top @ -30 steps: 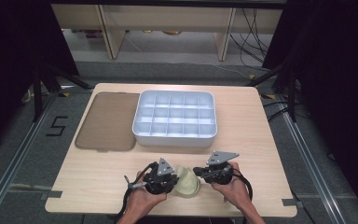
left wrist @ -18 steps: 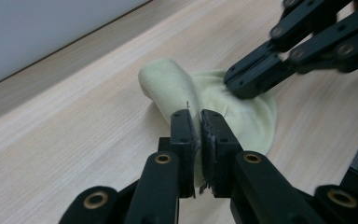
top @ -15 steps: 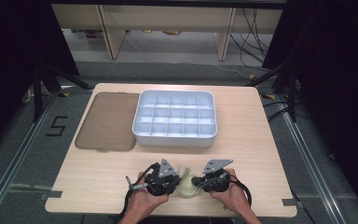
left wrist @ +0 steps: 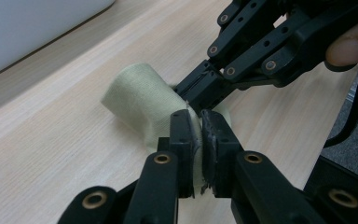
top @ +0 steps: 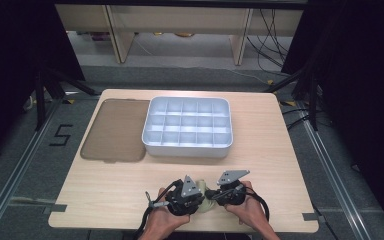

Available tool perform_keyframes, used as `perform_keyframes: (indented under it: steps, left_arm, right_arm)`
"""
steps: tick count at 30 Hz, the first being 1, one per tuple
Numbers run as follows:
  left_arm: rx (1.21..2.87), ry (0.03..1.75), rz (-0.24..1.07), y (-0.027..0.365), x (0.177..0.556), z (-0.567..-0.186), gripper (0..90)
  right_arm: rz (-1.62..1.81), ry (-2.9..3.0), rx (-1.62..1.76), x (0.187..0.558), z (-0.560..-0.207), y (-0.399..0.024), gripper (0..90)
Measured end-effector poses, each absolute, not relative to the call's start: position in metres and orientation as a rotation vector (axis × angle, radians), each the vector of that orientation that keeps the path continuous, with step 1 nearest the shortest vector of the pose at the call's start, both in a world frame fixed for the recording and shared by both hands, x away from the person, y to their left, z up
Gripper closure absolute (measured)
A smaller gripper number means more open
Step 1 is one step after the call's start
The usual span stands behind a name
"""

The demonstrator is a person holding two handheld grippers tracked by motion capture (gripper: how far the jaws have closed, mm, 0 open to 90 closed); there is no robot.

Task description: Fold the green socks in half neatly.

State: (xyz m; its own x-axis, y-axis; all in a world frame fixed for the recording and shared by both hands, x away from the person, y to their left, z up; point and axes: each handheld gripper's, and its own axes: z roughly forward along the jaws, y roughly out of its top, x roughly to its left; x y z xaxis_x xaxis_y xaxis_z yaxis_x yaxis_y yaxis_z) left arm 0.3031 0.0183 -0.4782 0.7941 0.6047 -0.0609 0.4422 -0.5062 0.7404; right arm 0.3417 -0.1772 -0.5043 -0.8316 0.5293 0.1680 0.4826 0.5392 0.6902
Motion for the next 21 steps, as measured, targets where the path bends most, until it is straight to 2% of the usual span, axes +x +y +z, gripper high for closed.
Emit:
perform_keyframes:
  steps: [21]
  left_arm:
    - [2.248, 0.740, 0.273, -0.009, 0.304, -0.494, 82.5]
  right_arm:
    - [1.334, 2.526, 0.967, 0.351, -0.479, -0.208, 88.3]
